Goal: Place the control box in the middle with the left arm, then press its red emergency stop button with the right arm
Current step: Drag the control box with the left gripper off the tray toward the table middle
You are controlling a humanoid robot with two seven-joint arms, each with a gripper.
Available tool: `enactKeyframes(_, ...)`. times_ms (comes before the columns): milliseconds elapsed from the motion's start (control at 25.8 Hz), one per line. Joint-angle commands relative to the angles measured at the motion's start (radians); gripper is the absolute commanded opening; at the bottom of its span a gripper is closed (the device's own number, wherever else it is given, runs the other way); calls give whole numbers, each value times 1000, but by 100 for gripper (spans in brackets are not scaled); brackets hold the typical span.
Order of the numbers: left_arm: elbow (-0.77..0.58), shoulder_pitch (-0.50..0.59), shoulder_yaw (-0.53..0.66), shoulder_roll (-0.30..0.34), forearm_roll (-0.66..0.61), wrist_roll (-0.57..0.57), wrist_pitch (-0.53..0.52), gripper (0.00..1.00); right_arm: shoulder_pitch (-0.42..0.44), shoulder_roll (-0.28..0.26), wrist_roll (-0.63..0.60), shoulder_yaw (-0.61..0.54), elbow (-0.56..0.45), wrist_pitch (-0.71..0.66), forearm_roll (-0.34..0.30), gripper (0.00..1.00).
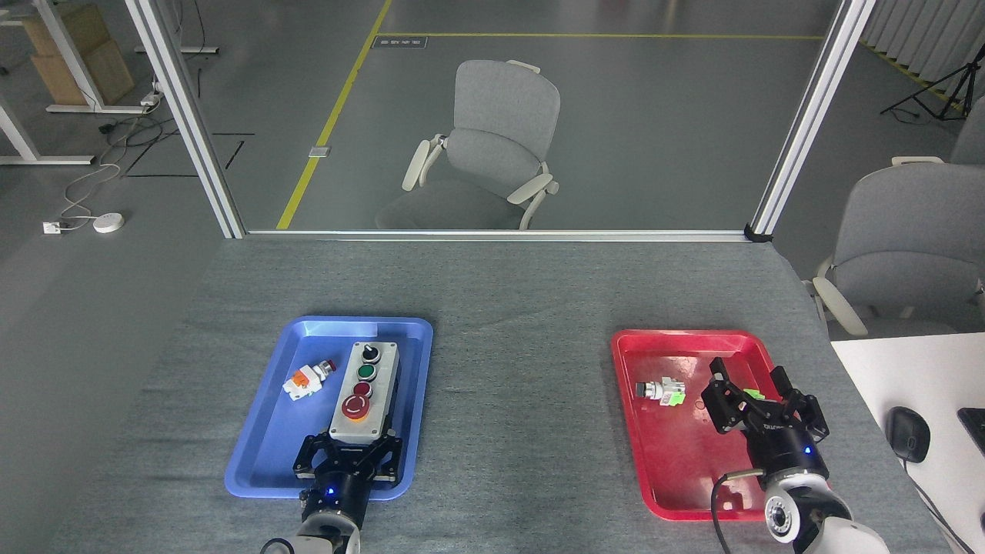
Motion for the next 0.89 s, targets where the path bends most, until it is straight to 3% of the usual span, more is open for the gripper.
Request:
enactKeyframes(0,-9,1,-1,0,0,23,0,21,0,-3,-1,1,0,-1,0,100)
enactKeyframes(387,-262,55,-6,-8,-2,-26,14,17,1,-13,-1,1,0,-1,-1,100)
enactKeyframes(581,-274,51,-12,-155,-26,-81,40,18,1,-23,-1,-1,0,-1,-1,100)
enactKeyframes(775,-279,12,-248,-161,5,-138,241,18,1,-25,-1,-2,2,1,-1,100)
enactKeyframes(852,-286,9,-291,-163,40,-139,281,18,0,-26,-1,-5,2,1,-1,100)
